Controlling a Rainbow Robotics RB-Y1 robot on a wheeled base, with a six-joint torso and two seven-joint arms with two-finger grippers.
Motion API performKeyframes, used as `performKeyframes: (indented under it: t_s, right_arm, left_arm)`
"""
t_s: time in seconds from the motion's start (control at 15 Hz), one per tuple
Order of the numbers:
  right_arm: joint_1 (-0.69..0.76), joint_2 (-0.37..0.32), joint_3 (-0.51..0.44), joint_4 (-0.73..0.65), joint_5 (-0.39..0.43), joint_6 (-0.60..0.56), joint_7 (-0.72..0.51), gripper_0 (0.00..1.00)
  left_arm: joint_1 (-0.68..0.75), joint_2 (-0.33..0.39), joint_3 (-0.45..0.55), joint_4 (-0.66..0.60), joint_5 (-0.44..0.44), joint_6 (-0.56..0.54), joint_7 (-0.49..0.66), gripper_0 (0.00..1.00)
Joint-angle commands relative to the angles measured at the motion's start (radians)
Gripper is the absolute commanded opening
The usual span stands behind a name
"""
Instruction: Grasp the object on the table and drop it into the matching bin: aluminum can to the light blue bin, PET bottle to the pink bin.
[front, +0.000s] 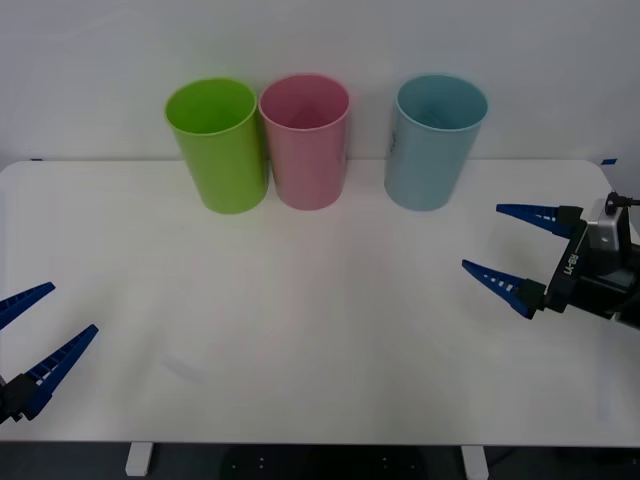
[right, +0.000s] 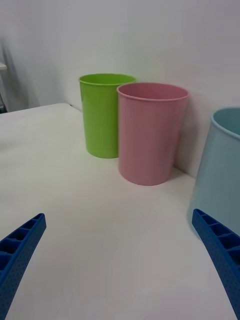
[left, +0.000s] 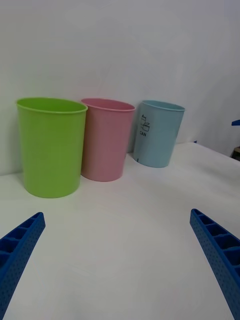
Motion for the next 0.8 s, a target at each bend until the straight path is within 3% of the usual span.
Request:
performKeyframes:
  t_s: [0.07, 0.4, 0.8]
  right_arm:
    - [0.091, -0.035, 0.000, -0.075, -0.030, 0.000, 0.012, 1.00]
    - [0.201, -0.043, -0.014, -0.189, -0.042, 0.002, -0.008, 1.00]
    - [0.221, -0.044, -0.014, -0.194, -0.043, -0.003, -0.008, 1.00]
  left_arm:
    - [0.000, 0.000, 0.000, 0.000, 0.000, 0.000, 0.000, 1.00]
    - [0.000, 0.000, 0.000, 0.000, 0.000, 0.000, 0.000, 1.00]
    - [0.000, 0.000, 0.000, 0.000, 0.000, 0.000, 0.000, 1.00]
